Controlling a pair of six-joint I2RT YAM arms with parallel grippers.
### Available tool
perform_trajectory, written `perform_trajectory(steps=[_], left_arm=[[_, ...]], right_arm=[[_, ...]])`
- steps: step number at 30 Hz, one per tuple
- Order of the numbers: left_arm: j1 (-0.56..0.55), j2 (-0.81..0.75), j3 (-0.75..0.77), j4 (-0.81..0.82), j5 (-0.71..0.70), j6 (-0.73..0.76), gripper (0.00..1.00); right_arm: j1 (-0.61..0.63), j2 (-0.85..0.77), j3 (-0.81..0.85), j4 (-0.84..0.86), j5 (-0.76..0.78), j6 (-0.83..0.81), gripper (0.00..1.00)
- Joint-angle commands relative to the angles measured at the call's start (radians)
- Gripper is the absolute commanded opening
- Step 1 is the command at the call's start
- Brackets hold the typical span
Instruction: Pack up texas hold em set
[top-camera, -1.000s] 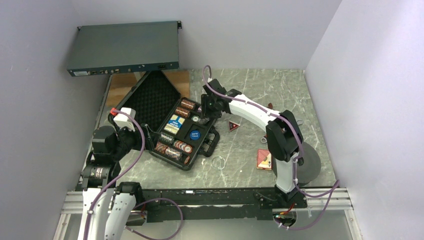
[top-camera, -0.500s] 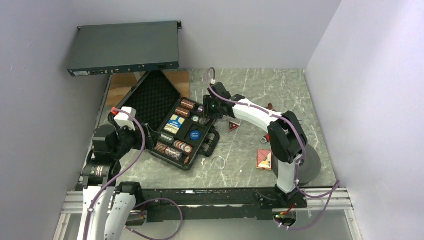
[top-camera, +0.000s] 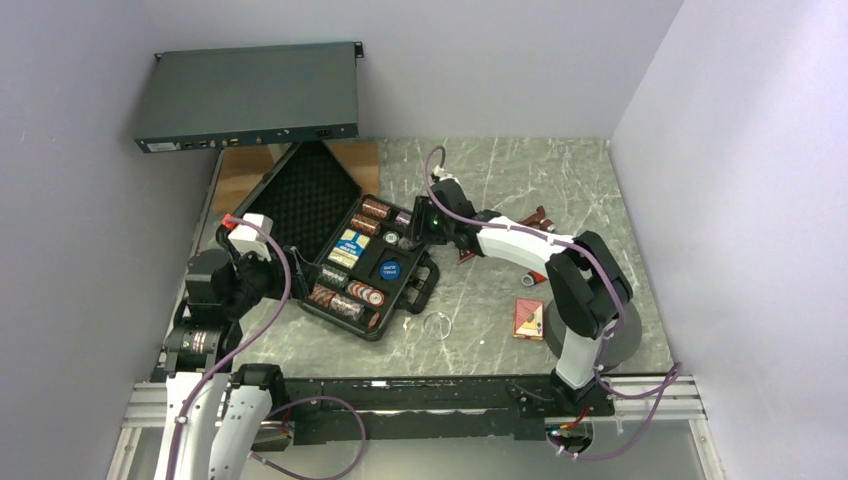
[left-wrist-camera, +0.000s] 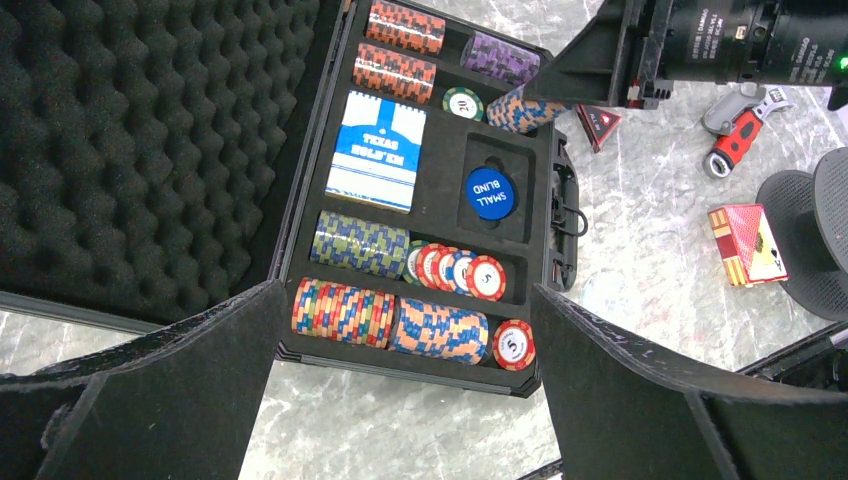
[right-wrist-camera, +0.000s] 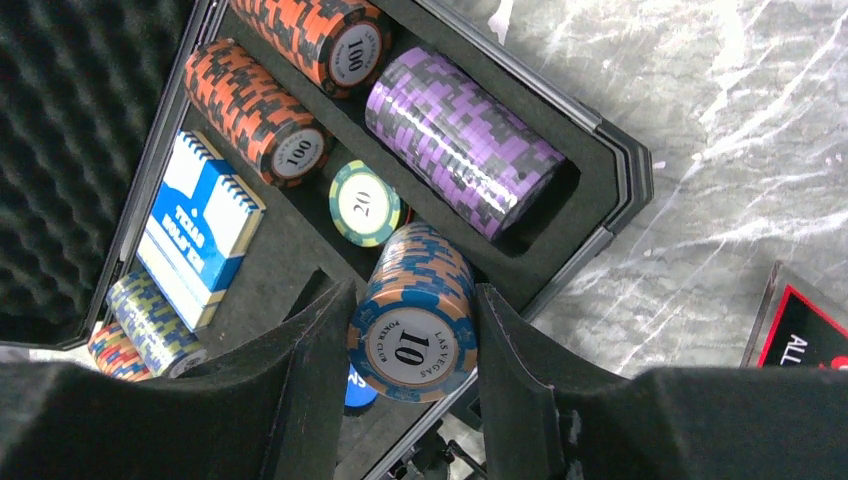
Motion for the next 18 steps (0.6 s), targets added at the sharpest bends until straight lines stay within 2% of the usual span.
perform_trajectory(steps=[1, 18], left_arm=[[-0.003, -0.011, -0.003, 0.038, 0.000, 0.012, 0.98], [-0.003, -0.019, -0.003, 0.032, -0.016, 0.009, 0.98]], right_arm=[[0.032, 0.005, -0.136, -0.041, -0.029, 0.044, 0.00], [0.072, -0.017, -0.316, 0.039, 0.016, 0.098, 0.00]])
